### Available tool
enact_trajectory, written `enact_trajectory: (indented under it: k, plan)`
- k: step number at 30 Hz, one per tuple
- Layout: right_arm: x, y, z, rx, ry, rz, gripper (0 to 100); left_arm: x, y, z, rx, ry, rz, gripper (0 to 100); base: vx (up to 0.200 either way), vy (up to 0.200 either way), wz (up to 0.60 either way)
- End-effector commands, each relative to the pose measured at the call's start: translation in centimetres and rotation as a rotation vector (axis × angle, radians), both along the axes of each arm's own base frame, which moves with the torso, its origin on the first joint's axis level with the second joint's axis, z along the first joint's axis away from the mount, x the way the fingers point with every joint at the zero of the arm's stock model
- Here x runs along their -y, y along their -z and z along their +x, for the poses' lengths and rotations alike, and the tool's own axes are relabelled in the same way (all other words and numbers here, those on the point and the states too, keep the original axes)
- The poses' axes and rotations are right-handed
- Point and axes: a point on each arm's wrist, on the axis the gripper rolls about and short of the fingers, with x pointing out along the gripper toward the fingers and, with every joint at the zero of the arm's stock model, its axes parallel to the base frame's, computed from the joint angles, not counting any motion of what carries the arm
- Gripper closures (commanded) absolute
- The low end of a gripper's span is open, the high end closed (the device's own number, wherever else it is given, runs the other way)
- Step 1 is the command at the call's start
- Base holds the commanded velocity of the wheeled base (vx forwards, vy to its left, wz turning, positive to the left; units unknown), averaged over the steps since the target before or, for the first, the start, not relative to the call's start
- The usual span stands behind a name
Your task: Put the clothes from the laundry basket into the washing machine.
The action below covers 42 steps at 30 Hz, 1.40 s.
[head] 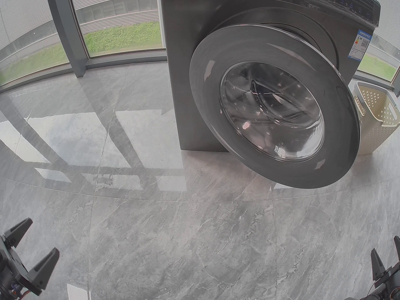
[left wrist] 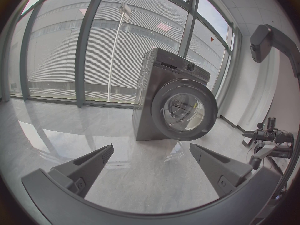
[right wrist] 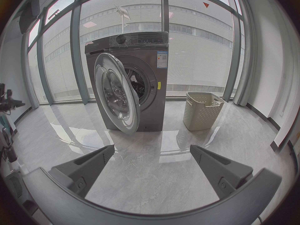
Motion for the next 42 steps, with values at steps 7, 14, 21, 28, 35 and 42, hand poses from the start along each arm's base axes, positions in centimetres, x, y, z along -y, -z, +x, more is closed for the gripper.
enact_trajectory:
  k: [7,14,21,28,35,42]
  plan:
    - [0.0,0.3,-0.1,0.007,-0.001,-0.003,0,-1.2,5.6,-3.3,-0.019,-0.234,-0.046,0,0.0,0.0,0.0]
    - [0.0,0.3,-0.1,0.006,0.002,-0.003,0,-1.1,6.4,-3.3,-0.079,-0.401,-0.012,0,0.0,0.0,0.0]
    - [0.0,0.3,-0.1,0.006,0.0,-0.003,0,-1.1,6.5,-3.6,-0.054,-0.517,0.02,0,0.0,0.0,0.0]
    - [0.0,0.3,0.0,0.011,-0.001,0.008,0,-0.9,7.0,-4.1,-0.025,-0.46,0.035,0,0.0,0.0,0.0]
    - [-0.2,-6.2,-0.7,0.193,-0.082,0.022,0,-0.9,7.1,-4.1,-0.024,-0.436,0.082,0,0.0,0.0,0.0]
    - [-0.4,-7.9,5.5,-0.115,-0.198,0.045,0,-0.8,7.1,-4.1,-0.025,-0.429,0.083,0,0.0,0.0,0.0]
